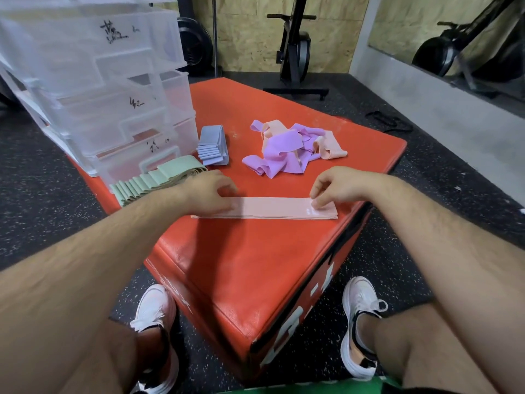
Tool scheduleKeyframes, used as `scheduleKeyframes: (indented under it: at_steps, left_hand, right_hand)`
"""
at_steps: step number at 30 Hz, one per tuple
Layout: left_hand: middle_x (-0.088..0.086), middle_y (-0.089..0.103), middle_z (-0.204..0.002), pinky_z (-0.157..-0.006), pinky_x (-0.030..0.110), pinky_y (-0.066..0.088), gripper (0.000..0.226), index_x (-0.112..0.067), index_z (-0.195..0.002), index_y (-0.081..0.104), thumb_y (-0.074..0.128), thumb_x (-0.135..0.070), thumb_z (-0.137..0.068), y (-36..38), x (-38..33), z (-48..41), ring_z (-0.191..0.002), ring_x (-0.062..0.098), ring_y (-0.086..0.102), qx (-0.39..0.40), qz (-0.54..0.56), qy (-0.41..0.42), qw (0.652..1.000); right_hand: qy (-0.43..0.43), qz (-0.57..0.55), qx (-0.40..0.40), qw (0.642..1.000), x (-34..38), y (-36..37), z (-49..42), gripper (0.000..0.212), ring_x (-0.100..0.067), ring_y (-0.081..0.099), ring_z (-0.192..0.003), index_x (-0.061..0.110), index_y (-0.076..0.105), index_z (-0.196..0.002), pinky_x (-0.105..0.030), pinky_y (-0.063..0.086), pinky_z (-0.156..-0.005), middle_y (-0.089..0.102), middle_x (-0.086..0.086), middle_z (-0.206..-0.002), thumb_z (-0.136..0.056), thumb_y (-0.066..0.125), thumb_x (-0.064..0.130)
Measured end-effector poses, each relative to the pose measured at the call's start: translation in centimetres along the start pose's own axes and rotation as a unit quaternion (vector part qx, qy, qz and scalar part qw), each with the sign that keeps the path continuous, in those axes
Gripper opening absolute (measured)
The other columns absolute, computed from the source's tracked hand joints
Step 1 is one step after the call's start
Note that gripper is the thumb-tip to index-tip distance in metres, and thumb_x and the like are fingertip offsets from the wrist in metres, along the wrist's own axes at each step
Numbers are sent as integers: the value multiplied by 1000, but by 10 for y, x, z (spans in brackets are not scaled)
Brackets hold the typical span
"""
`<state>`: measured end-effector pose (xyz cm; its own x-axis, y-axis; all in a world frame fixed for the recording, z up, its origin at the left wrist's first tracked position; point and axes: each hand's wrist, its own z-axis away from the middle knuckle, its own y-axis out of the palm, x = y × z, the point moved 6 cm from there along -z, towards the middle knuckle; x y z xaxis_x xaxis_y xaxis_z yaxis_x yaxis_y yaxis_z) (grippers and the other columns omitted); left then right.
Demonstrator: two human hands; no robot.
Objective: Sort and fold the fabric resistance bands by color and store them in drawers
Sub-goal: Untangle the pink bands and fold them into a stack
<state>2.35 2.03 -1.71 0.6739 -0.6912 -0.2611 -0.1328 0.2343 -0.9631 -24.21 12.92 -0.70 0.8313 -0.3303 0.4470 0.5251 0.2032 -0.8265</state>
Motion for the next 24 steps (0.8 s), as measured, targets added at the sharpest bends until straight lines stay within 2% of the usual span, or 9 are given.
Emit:
scheduleKeyframes:
  at_steps: [2,5,8,10,13,16,18,21,24]
  left_hand:
    - [-5,59,-111,-96,28,43,70,-31,-117,66,56,-73,-62,9,-18,-1,-106,14,57,21,49,36,998]
    - [-6,56,-125,-107,38,40,85,-34,-131,57,55,-78,-58,23,-36,-7,-119,15,51,32,64,41,997]
    - [-9,50,-133,-108,47,37,76,-42,-135,51,59,-75,-67,31,-52,-12,-125,20,44,38,40,33,998]
    - [-9,47,-131,-106,47,36,56,-43,-132,53,65,-61,-81,33,-57,-14,-122,21,42,28,25,27,999]
    - [-9,46,-131,-105,47,35,47,-43,-130,54,65,-55,-85,30,-61,-13,-123,21,41,25,17,21,999]
    - [-9,46,-130,-103,45,34,49,-45,-127,53,65,-59,-82,30,-60,-14,-123,20,41,22,13,16,1000]
    - [-10,47,-130,-104,44,34,54,-45,-127,53,64,-66,-79,27,-62,-17,-122,18,43,7,24,14,1000]
    - [-8,48,-136,-108,45,35,67,-38,-130,54,54,-72,-73,18,-64,-31,-128,19,44,-39,70,-2,997]
    - [-1,56,-126,-104,44,41,71,-30,-125,61,44,-68,-67,2,-60,-52,-123,21,50,-127,131,-32,983]
  right_hand:
    - [3,21,2,1000,1,0,3,27,-9,63,-87,29,72,-98,-25,45,-71,66,13,-104,-75,86,29]
    - [-17,39,29,999,3,7,7,51,-8,57,-111,38,66,-113,-30,47,-96,58,18,-121,-67,89,40]
    - [-57,80,35,995,7,17,10,59,-8,52,-115,39,62,-120,-31,43,-104,50,16,-120,-67,89,40]
    - [-75,96,11,993,8,19,9,55,-10,53,-112,39,62,-118,-32,44,-103,49,13,-116,-69,88,37]
    - [-81,94,0,992,5,21,8,52,-11,55,-110,40,63,-117,-35,46,-103,51,12,-116,-70,87,39]
    - [-86,89,-1,992,5,19,11,54,-10,54,-110,37,64,-121,-32,44,-102,51,11,-118,-72,84,43]
    - [-85,67,-30,994,6,15,9,53,-8,53,-109,34,62,-124,-31,44,-102,51,10,-119,-76,80,47]
    - [-89,57,-121,987,13,1,1,49,-13,53,-120,33,58,-131,-38,43,-106,54,7,-128,-86,69,49]
    - [-110,67,-199,971,30,-13,-7,44,-23,44,-133,30,55,-136,-44,40,-107,53,4,-140,-94,59,39]
